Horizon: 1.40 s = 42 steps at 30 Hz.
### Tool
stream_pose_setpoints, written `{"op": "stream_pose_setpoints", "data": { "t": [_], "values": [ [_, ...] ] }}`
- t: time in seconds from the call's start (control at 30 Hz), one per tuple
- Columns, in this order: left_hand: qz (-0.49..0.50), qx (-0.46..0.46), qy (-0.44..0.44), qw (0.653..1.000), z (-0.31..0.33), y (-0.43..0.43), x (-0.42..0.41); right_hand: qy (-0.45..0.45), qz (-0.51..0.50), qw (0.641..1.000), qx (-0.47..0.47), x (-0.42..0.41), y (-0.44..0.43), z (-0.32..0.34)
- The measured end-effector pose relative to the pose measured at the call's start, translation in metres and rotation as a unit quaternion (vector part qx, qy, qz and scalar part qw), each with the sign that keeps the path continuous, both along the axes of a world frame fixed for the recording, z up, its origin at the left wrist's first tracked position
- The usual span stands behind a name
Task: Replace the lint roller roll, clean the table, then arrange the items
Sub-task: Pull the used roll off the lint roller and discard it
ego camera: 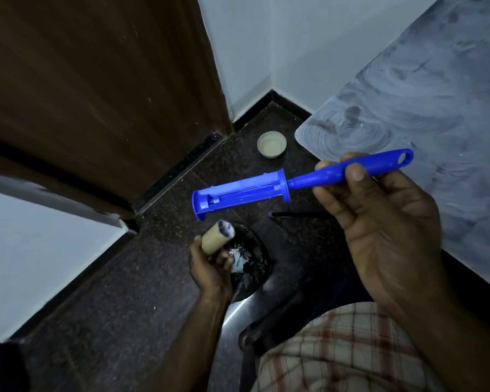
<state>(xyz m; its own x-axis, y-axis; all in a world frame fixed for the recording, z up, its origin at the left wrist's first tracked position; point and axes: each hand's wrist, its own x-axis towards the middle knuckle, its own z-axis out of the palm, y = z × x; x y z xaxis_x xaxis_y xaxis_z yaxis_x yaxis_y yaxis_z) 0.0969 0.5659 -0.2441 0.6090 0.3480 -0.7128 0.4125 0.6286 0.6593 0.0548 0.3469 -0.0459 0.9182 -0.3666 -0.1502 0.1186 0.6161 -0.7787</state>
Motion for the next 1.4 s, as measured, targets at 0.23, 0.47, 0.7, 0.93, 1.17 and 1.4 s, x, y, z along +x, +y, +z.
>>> {"op": "stream_pose_setpoints", "data": {
  "t": [0.23,0.47,0.7,0.93,1.17,1.4],
  "values": [
    [0.024,0.005,0.102,0.994,-0.073,0.016,-0.007,0.014,0.028,1.000,-0.001,0.001,0.012,-0.006],
    [0.045,-0.007,0.147,0.988,-0.107,0.024,-0.007,0.026,0.041,0.999,-0.008,-0.001,0.024,-0.008],
    [0.081,-0.028,0.128,0.988,-0.106,0.019,0.012,0.039,0.045,0.998,-0.003,0.002,0.029,-0.008],
    [0.065,-0.018,0.161,0.985,-0.107,0.022,0.015,0.038,0.053,0.998,-0.006,0.003,0.029,-0.010],
    [0.048,-0.057,0.135,0.988,-0.108,0.025,0.012,0.039,0.054,0.998,-0.010,0.004,0.029,-0.011],
    [-0.004,-0.104,0.218,0.970,-0.111,0.030,-0.001,0.045,0.045,0.998,-0.007,0.004,0.025,-0.010]
  ]
}}
